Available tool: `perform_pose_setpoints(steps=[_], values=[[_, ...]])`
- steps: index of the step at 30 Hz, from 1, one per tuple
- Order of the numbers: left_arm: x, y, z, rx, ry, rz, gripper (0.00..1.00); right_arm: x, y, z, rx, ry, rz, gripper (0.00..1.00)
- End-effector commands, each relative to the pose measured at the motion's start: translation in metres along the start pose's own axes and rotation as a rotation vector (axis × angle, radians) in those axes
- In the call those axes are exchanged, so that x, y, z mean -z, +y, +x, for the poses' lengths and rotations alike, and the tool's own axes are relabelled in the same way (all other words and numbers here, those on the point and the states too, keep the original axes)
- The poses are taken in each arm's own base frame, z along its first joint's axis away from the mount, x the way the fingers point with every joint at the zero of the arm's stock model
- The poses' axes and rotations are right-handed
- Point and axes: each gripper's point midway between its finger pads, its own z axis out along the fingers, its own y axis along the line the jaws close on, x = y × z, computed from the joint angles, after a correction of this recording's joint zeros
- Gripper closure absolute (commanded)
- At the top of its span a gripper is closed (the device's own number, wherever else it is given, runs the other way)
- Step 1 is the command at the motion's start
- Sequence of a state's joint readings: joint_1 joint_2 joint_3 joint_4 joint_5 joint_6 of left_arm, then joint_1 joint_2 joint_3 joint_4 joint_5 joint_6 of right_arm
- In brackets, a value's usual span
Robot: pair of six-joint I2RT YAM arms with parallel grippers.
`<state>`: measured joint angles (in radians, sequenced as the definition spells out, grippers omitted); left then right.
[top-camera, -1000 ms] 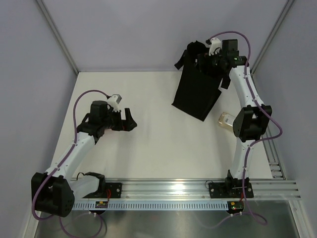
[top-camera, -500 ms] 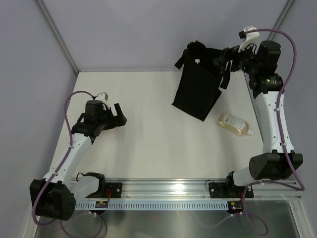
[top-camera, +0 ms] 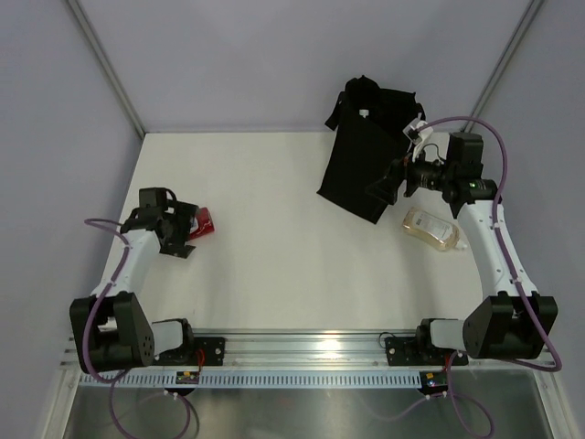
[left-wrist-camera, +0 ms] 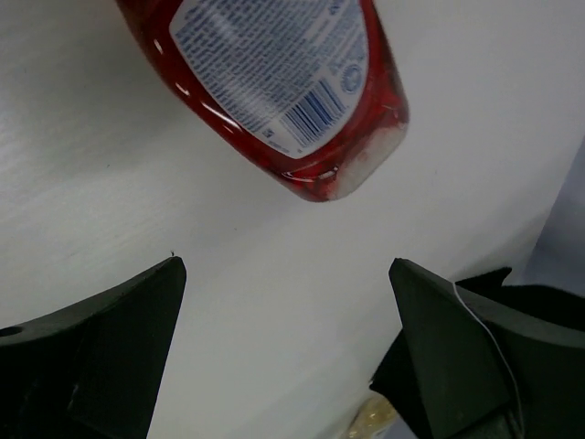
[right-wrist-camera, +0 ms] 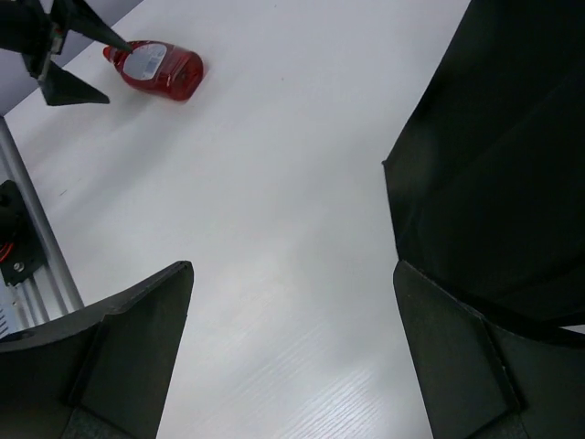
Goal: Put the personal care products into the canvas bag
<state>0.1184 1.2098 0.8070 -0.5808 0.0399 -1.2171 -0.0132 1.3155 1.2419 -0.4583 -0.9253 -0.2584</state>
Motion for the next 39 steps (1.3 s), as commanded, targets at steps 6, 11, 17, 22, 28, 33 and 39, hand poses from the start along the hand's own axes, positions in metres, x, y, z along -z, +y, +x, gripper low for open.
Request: perform_pose_setpoints(steps=[6, 11, 17, 22, 28, 33, 39], values=[[-0.050, -0.011, -0.012, 0.383, 0.010, -0.121, 0.01, 0.007, 0.025, 0.011, 0.054, -0.035, -0.054, 0.00], [-0.081, -0.014, -0.020, 0.435, 0.013, -0.185, 0.01, 0.008, 0.026, 0.016, 0.054, -0.035, -0.055, 0.01], [-0.085, -0.027, -0.023, 0.437, 0.035, -0.150, 0.01, 0.010, 0.029, 0.021, 0.060, -0.033, -0.054, 0.00], [-0.065, -0.039, -0.032, 0.439, -0.007, -0.060, 0.01, 0.008, 0.028, 0.025, 0.060, -0.028, -0.061, 0.01], [-0.060, -0.044, -0.042, 0.465, -0.017, -0.037, 0.01, 0.007, 0.026, 0.028, 0.060, -0.025, -0.058, 0.01], [-0.049, -0.080, -0.056, 0.048, -0.052, 0.101, 0.01, 0.007, 0.027, 0.029, 0.062, -0.023, -0.056, 0.00], [-0.032, -0.117, -0.061, -0.817, -0.049, 0.297, 0.01, 0.009, 0.026, 0.030, 0.072, -0.027, -0.051, 0.00]])
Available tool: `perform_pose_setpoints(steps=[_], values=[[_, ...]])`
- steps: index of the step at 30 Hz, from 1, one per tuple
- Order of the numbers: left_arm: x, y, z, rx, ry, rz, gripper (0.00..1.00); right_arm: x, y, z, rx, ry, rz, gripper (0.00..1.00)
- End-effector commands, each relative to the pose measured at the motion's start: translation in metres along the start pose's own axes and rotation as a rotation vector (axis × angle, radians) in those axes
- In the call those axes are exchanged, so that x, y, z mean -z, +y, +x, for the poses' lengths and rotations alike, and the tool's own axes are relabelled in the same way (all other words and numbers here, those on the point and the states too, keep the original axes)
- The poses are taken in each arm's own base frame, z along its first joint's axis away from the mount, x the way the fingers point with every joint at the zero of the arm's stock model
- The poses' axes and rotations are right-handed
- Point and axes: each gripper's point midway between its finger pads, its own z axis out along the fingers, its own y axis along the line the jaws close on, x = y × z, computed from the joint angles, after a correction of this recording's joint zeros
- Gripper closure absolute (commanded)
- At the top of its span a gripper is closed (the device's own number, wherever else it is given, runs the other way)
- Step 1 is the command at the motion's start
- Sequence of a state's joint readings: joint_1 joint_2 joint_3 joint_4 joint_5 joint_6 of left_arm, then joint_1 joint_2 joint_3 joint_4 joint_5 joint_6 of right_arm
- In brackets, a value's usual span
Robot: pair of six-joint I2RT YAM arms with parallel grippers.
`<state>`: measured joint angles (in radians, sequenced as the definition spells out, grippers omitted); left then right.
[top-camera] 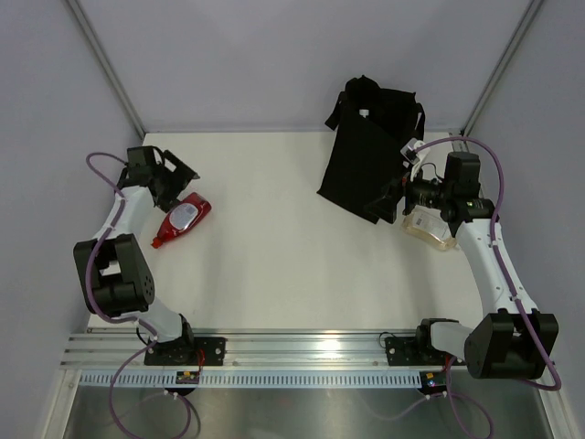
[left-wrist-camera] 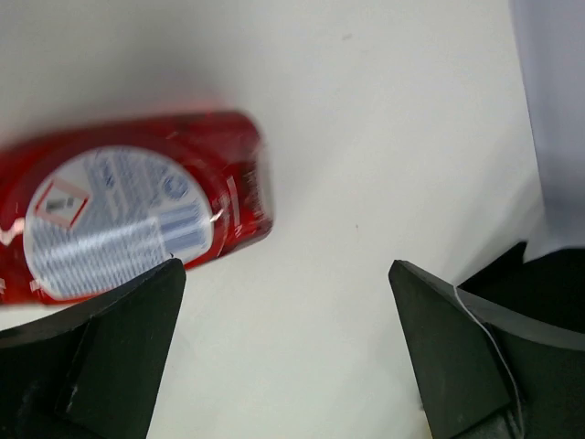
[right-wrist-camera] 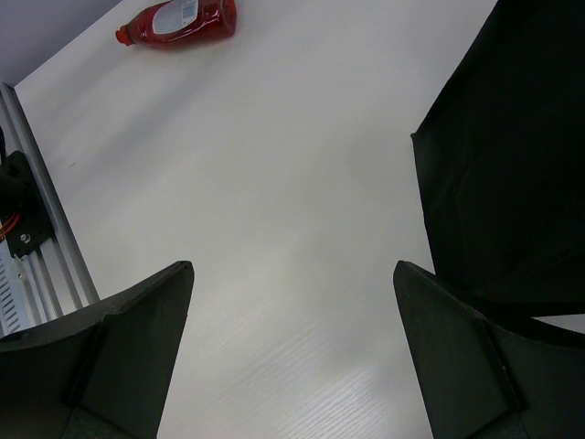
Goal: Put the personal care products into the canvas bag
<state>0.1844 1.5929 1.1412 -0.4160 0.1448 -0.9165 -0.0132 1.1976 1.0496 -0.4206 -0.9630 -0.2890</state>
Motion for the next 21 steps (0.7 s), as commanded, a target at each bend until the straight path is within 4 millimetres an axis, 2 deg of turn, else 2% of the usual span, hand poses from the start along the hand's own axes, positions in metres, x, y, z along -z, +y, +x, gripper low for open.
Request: perform_pose_setpoints(steps=[1, 2, 4, 5, 11, 14, 17, 21], values=[[0.012, -0.018, -0.018, -0.629, -0.035, 0.124, 0.01, 0.003, 0.004, -0.011, 0.075, -0.039, -0.009, 0.01], [0.016, -0.007, -0.027, -0.778, -0.070, 0.074, 0.01, 0.003, 0.003, -0.010, 0.074, -0.037, -0.008, 0.01], [0.017, 0.004, -0.034, -0.918, -0.120, -0.006, 0.01, 0.003, 0.002, -0.010, 0.072, -0.037, -0.006, 0.01], [0.015, 0.015, -0.041, -1.020, -0.146, -0.062, 0.01, 0.003, 0.001, -0.010, 0.074, -0.038, -0.005, 0.00], [-0.011, 0.039, -0.051, -1.188, -0.133, -0.181, 0.01, 0.006, 0.002, -0.009, 0.066, -0.044, -0.007, 0.00], [-0.023, 0.041, -0.051, -1.264, -0.110, -0.187, 0.03, 0.007, 0.001, -0.010, 0.070, -0.050, -0.005, 0.00], [-0.036, 0.047, -0.042, -1.374, -0.047, -0.182, 0.05, 0.007, 0.001, -0.008, 0.066, -0.050, -0.005, 0.00], [-0.053, 0.052, -0.019, -1.473, 0.076, -0.166, 0.06, 0.006, 0.002, -0.006, 0.063, -0.049, -0.015, 0.01]])
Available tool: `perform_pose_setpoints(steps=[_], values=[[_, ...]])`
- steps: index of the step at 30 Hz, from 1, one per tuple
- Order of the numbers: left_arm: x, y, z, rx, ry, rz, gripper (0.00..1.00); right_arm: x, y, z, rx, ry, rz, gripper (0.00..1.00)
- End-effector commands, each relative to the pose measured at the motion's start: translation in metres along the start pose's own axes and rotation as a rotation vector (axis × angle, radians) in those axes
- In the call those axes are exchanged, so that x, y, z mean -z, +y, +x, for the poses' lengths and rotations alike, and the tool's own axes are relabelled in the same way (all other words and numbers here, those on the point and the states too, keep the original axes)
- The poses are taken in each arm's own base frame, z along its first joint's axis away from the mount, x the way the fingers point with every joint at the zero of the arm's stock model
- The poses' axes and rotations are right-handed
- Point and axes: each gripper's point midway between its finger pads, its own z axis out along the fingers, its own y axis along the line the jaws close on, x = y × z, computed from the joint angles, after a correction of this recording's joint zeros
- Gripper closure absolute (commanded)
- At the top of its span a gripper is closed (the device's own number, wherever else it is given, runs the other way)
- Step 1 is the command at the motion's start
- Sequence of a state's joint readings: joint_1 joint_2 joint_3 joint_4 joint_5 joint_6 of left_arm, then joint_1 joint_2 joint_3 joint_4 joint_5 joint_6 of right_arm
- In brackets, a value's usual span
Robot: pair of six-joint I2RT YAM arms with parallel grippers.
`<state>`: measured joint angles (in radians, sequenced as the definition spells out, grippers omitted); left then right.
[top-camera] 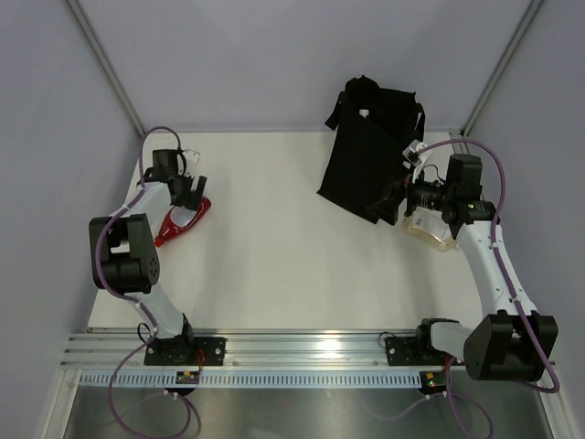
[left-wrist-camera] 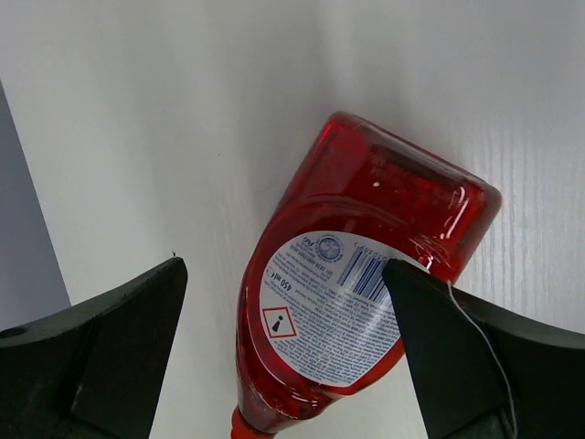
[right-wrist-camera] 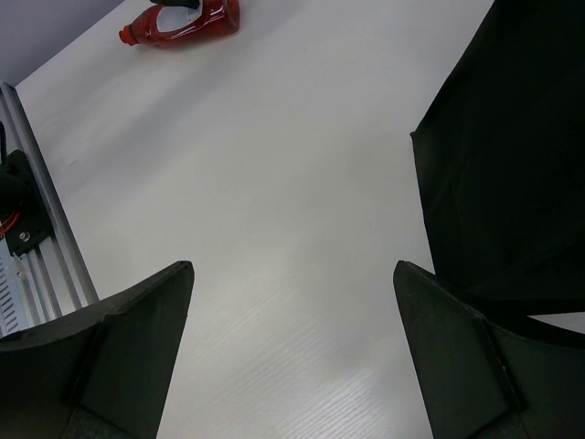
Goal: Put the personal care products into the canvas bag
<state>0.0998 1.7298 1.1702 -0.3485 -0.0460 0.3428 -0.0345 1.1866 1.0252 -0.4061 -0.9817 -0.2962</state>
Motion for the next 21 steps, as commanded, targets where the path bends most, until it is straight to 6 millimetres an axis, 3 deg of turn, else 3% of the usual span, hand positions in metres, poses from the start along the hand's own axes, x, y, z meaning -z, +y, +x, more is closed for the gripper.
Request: perform_pose_setpoints(steps=[1, 6, 11, 21], values=[[-0.019, -0.013, 0.012, -0.183, 0.066, 0.035, 0.06, 0.003, 0.003, -0.010, 0.062, -0.039, -0.016, 0.01], [-0.026, -0.017, 0.028, -0.238, 0.135, 0.020, 0.04, 0.005, 0.004, -0.009, 0.065, -0.042, -0.016, 0.00], [-0.018, -0.032, 0.029, -0.231, 0.133, 0.117, 0.01, 0.004, 0.003, -0.007, 0.064, -0.040, -0.018, 0.01], [-0.024, -0.013, 0.057, -0.179, 0.338, 0.030, 0.01, 0.012, 0.005, -0.012, 0.072, -0.059, -0.015, 0.00]])
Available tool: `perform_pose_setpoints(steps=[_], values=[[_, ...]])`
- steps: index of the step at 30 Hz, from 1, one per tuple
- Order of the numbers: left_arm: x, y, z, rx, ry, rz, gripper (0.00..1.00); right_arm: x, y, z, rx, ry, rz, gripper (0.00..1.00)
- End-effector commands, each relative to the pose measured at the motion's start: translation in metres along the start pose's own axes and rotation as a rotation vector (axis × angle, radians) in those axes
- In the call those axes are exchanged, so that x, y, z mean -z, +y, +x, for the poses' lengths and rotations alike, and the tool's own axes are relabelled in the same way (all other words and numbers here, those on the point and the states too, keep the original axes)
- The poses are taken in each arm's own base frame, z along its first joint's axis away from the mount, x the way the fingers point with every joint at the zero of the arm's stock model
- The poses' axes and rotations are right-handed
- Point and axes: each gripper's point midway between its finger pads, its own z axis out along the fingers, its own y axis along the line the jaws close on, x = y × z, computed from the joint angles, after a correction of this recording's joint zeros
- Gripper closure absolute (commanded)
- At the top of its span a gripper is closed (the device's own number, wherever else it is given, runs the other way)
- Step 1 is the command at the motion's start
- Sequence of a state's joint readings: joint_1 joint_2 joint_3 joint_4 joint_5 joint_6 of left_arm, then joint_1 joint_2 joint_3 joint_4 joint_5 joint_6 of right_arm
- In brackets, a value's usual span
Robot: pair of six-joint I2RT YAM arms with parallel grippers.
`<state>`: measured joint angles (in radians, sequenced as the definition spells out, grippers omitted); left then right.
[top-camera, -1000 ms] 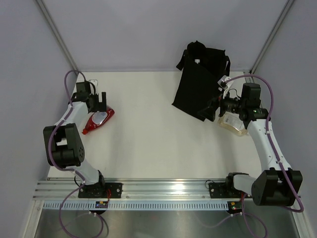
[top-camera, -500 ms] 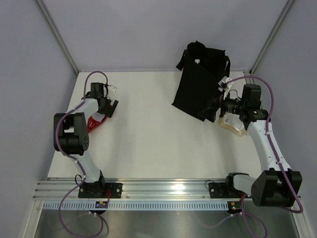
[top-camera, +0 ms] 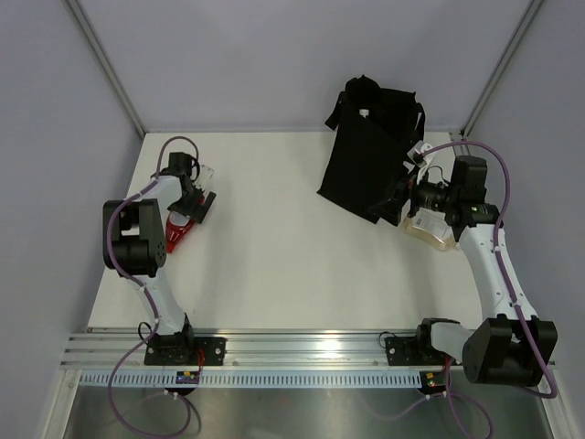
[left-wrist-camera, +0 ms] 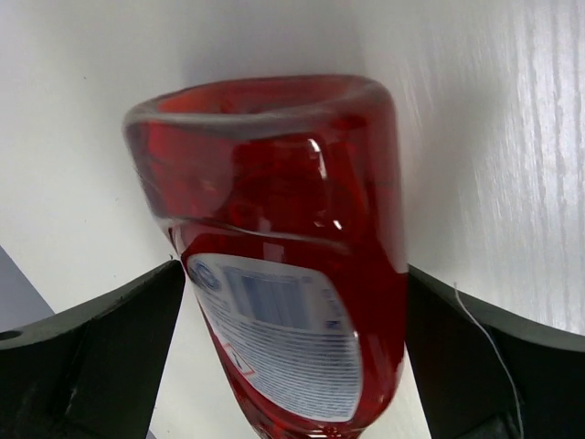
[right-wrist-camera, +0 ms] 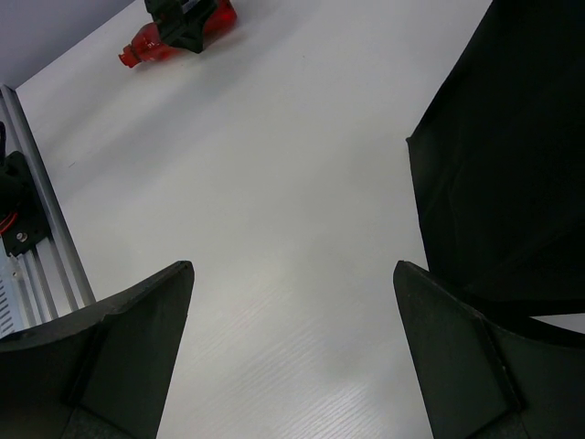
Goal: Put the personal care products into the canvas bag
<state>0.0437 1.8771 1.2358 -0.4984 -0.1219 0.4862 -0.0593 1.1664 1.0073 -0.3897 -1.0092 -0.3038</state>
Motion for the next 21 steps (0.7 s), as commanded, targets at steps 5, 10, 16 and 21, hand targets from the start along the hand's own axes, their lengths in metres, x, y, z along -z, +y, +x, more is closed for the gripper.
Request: perform_pose_setpoints(steps=[5, 10, 16, 21], values=[[-0.003, -0.005, 0.009, 0.105, 0.147, 0.079, 0.02, 0.008, 0.007, -0.012, 0.060, -0.043, -0.017, 0.01], [-0.001, -0.031, 0.009, 0.190, 0.195, 0.222, 0.15, 0.009, 0.007, -0.012, 0.056, -0.044, -0.019, 0.01], [0.007, -0.073, -0.005, 0.319, 0.217, 0.478, 0.56, 0.014, 0.006, -0.012, 0.054, -0.053, -0.010, 0.01], [0.039, -0.106, -0.037, 0.379, 0.095, 0.725, 0.78, 0.016, 0.012, -0.011, 0.057, -0.059, -0.034, 0.00]])
